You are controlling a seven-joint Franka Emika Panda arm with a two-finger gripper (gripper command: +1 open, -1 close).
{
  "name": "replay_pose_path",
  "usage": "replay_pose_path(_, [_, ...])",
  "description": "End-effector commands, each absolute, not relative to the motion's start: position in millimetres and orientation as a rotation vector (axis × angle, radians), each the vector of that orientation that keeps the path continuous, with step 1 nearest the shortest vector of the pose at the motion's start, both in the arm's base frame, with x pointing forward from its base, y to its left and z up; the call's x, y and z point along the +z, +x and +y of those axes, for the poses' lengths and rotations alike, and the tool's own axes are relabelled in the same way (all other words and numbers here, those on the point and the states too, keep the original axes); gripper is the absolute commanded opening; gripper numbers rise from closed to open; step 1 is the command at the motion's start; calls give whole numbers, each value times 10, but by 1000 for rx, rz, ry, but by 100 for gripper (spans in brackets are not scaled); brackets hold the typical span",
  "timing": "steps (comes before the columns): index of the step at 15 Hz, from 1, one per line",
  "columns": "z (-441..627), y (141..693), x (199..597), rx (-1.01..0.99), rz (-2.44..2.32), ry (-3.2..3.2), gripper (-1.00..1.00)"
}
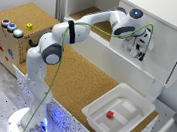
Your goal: Slide the door to the left, then let it go
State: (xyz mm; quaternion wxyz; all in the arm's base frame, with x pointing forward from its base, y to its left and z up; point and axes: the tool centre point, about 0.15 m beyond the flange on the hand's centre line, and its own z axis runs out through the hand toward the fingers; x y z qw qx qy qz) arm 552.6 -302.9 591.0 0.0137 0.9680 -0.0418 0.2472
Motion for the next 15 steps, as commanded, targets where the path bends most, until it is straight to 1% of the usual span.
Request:
replay_pose_path(1, [-2663, 5386, 5598, 911, -292, 2840, -100])
replay_pose_path(15, [-1718, 5431, 5489, 951, -160, 2913, -100])
